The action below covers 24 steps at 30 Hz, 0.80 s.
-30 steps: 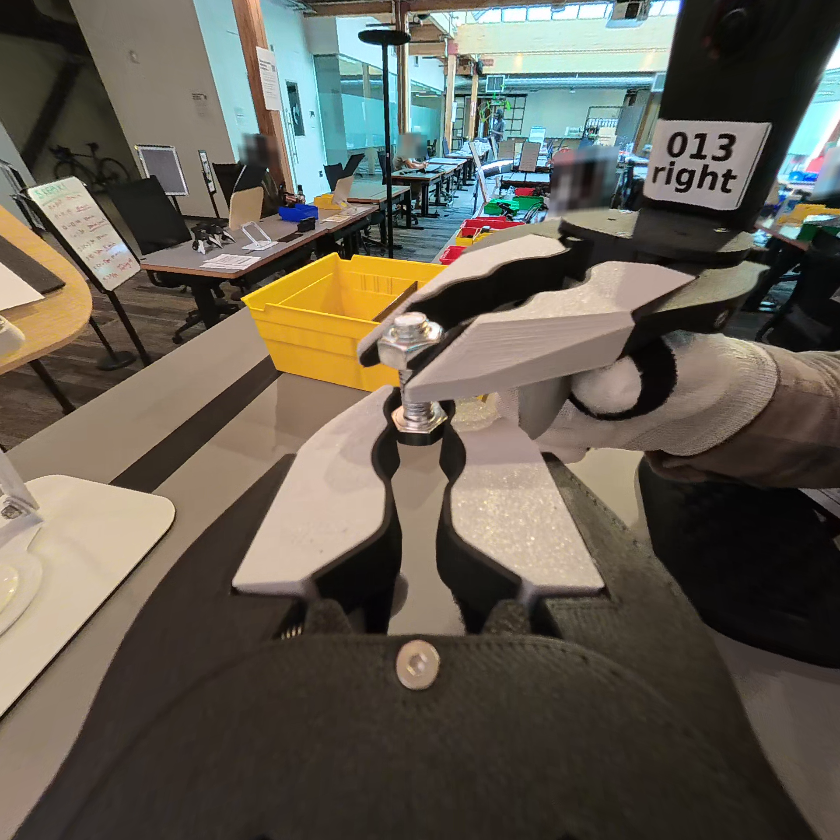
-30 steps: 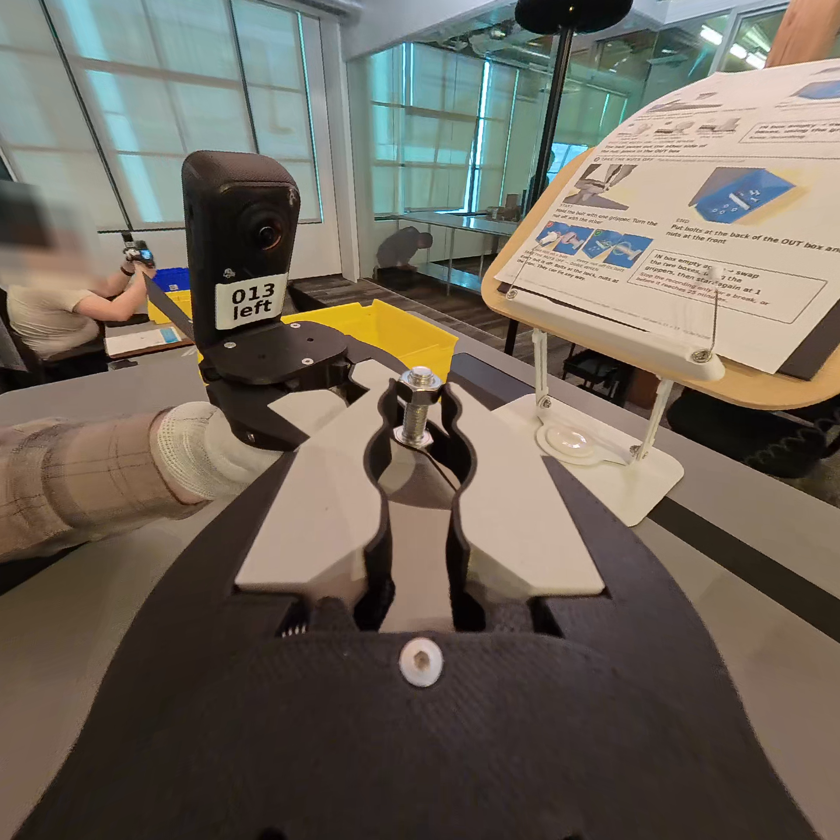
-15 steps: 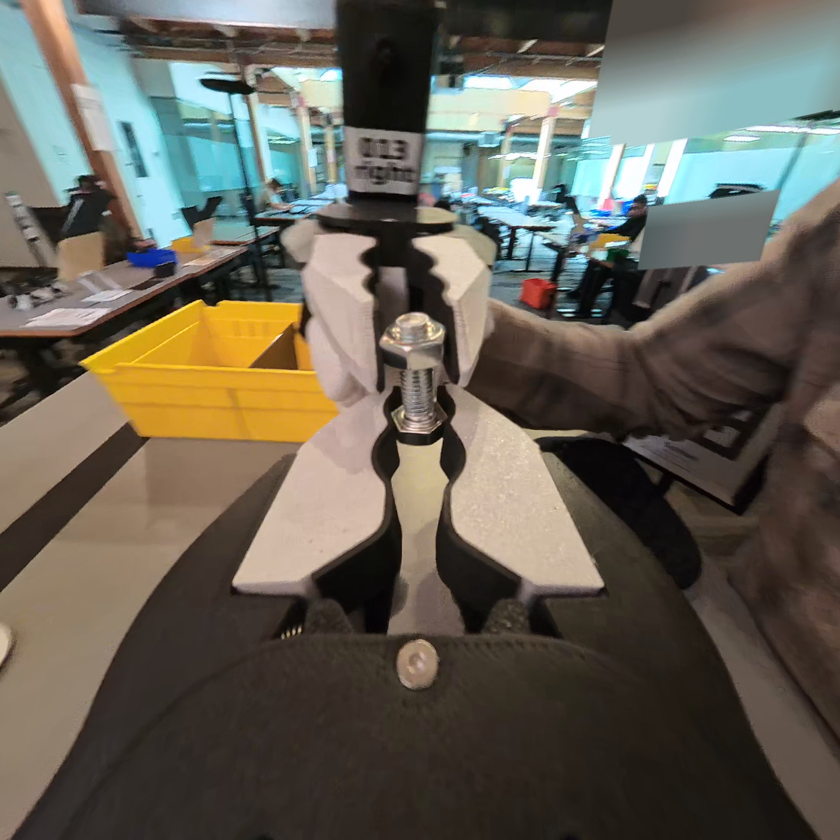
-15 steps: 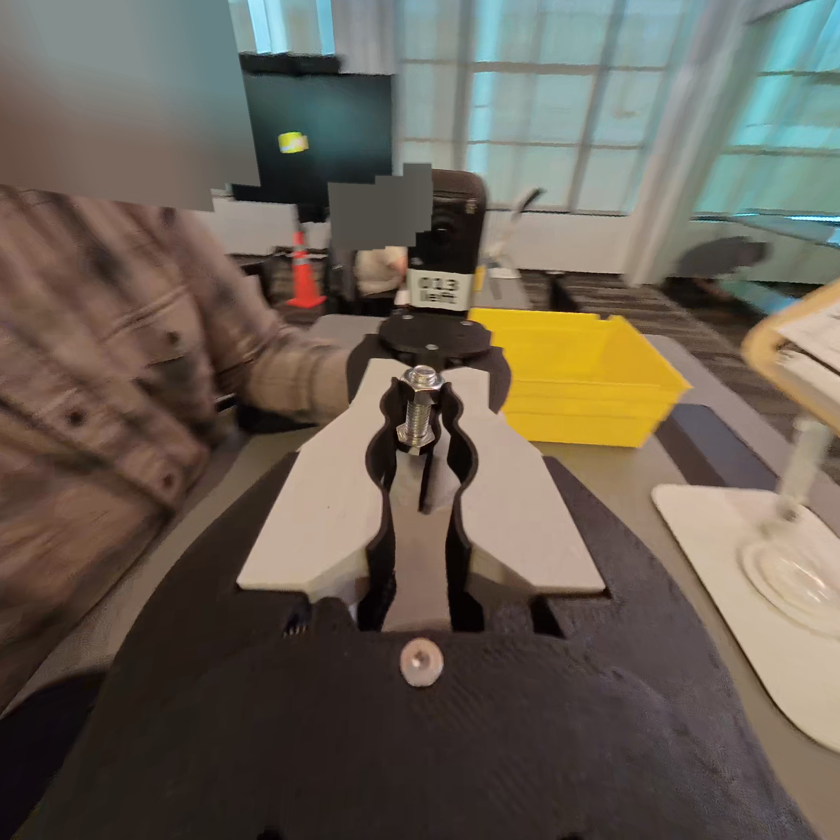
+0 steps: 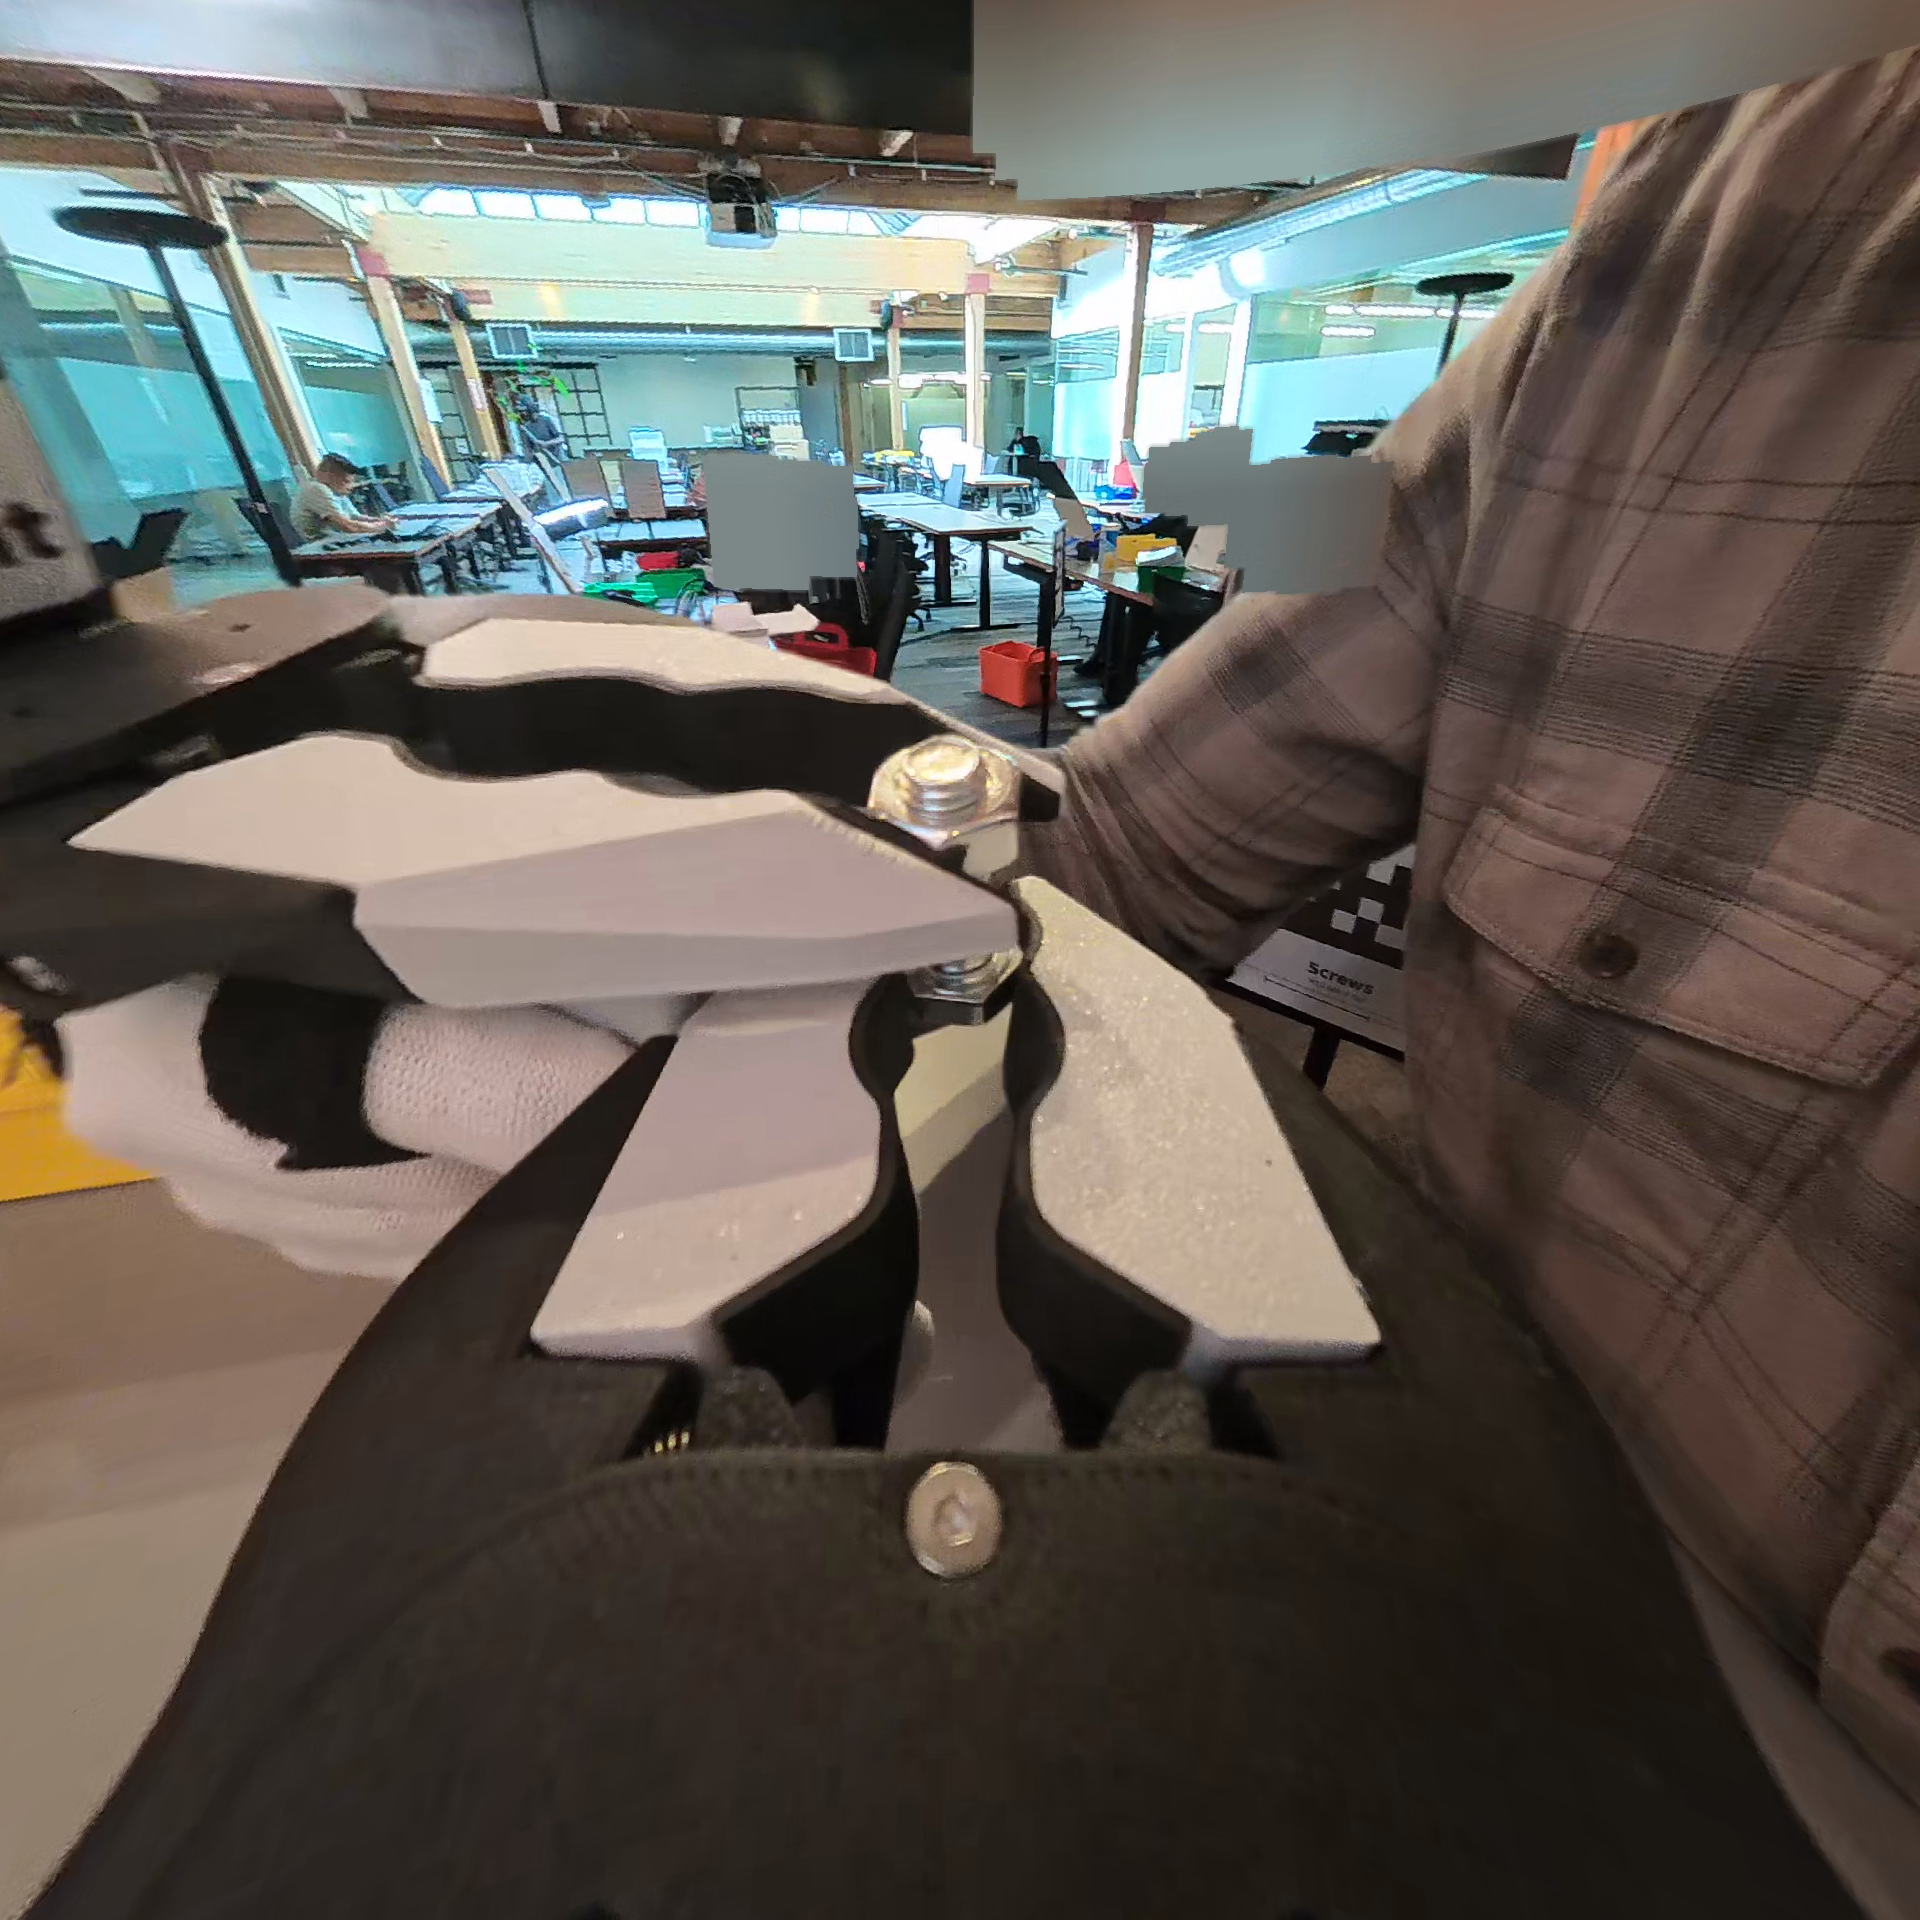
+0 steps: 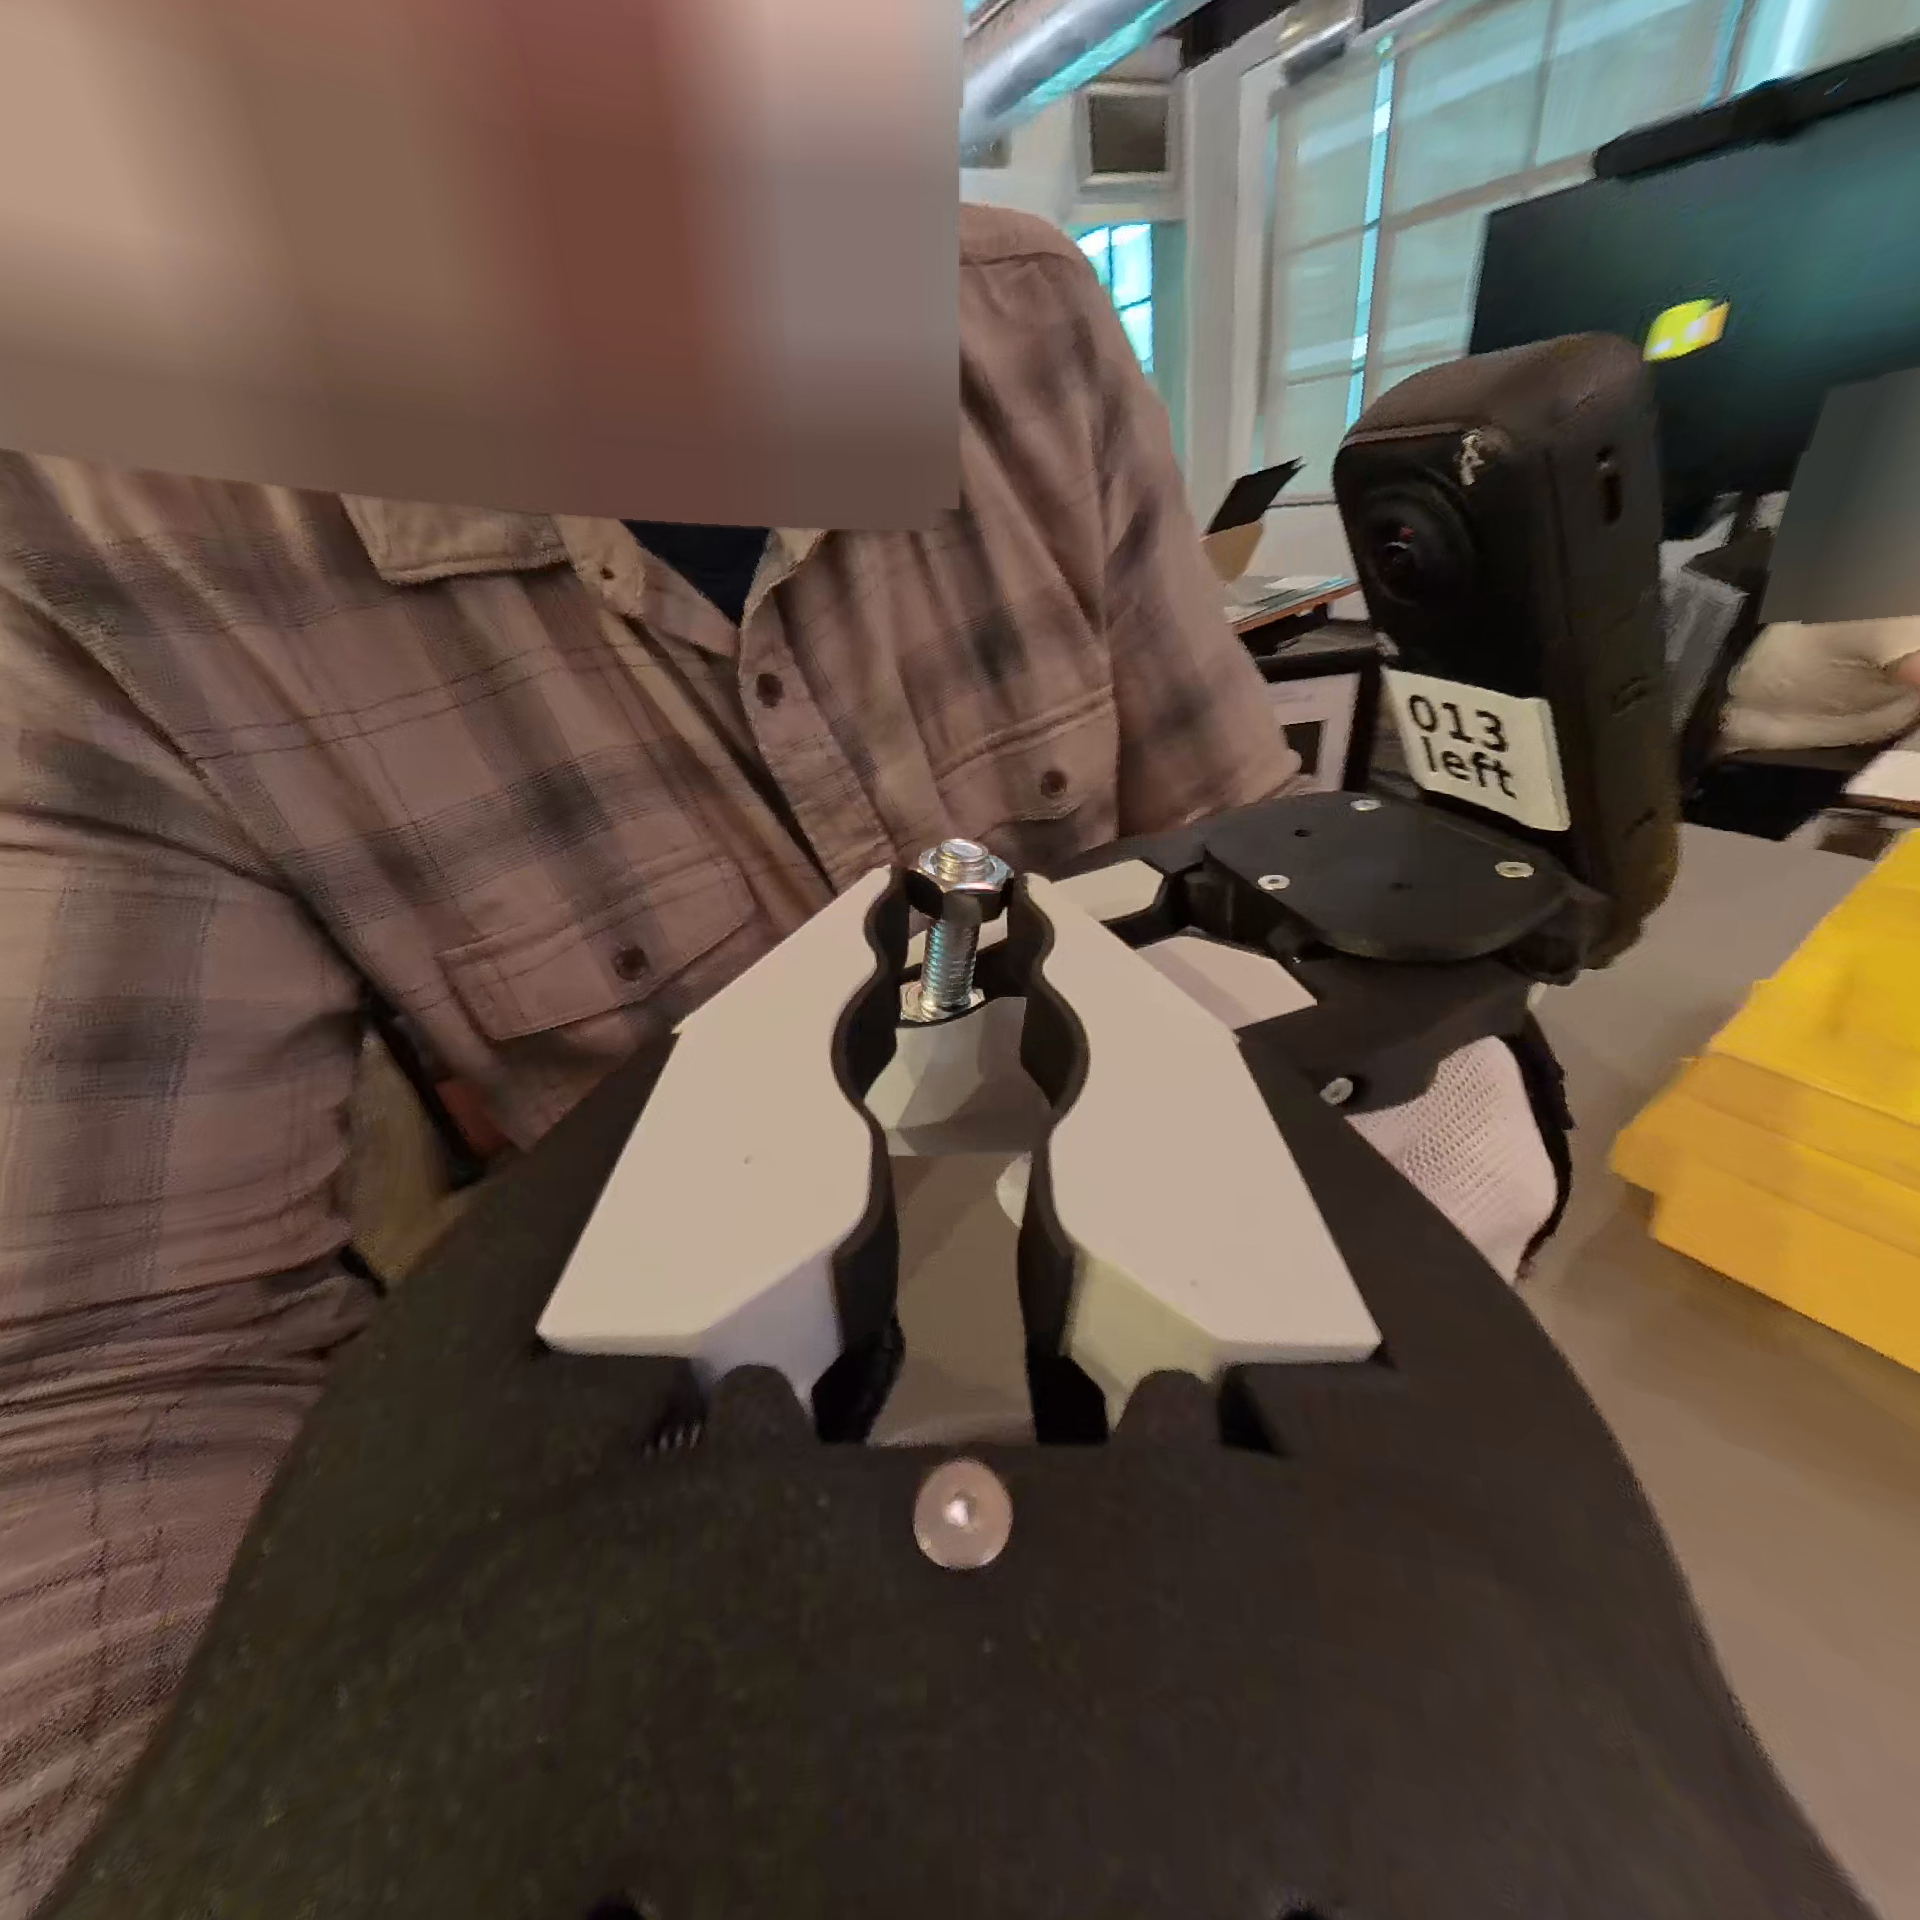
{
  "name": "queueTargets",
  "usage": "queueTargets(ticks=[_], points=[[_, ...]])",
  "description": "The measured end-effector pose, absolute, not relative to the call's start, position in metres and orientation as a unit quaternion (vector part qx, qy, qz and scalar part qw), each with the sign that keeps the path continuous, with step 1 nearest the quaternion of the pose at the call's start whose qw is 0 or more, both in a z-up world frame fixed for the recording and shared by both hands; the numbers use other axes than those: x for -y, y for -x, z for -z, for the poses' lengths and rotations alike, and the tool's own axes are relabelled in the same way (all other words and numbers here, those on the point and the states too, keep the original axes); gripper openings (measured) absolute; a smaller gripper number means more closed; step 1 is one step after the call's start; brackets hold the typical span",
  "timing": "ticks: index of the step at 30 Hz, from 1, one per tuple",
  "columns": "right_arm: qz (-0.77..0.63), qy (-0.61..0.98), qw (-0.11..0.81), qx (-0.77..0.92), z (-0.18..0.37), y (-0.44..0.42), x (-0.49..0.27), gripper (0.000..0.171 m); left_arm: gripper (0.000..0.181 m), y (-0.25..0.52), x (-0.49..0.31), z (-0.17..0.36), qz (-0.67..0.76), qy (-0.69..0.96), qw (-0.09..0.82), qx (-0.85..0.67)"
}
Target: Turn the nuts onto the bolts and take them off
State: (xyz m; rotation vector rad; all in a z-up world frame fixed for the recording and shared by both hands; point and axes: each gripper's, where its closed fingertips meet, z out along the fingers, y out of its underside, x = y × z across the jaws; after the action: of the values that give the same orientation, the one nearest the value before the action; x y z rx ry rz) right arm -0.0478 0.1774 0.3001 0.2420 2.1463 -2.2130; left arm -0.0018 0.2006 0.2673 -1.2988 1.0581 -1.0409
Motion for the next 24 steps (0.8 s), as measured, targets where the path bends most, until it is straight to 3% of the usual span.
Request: queueTargets(ticks=[1,3,7,13,18,24], points=[[0.717,-0.095,0.003,-0.691,-0.302,0.053,-0.180,0.020,0.014,0.006,-0.205,-0.269,0.435,0.555,0.557,-0.438],[0.710,-0.141,-0.049,-0.689,-0.304,0.064,-0.185,0.056,0.015,0.017,-0.219,-0.268,0.421,0.573,0.569,-0.413],[0.655,-0.248,-0.209,-0.682,-0.307,0.087,-0.210,0.065,0.015,0.038,-0.243,-0.263,0.381,0.606,0.590,-0.373],[0.547,-0.411,-0.423,-0.595,-0.309,0.102,-0.261,0.064,0.014,0.060,-0.278,-0.251,0.303,0.658,0.617,-0.307],[0.493,-0.509,-0.509,-0.489,-0.299,0.102,-0.275,0.057,0.015,0.070,-0.291,-0.245,0.263,0.675,0.632,-0.275],[0.386,-0.557,-0.578,-0.454,-0.277,0.108,-0.276,0.036,0.014,0.069,-0.294,-0.239,0.237,0.683,0.630,-0.283]])
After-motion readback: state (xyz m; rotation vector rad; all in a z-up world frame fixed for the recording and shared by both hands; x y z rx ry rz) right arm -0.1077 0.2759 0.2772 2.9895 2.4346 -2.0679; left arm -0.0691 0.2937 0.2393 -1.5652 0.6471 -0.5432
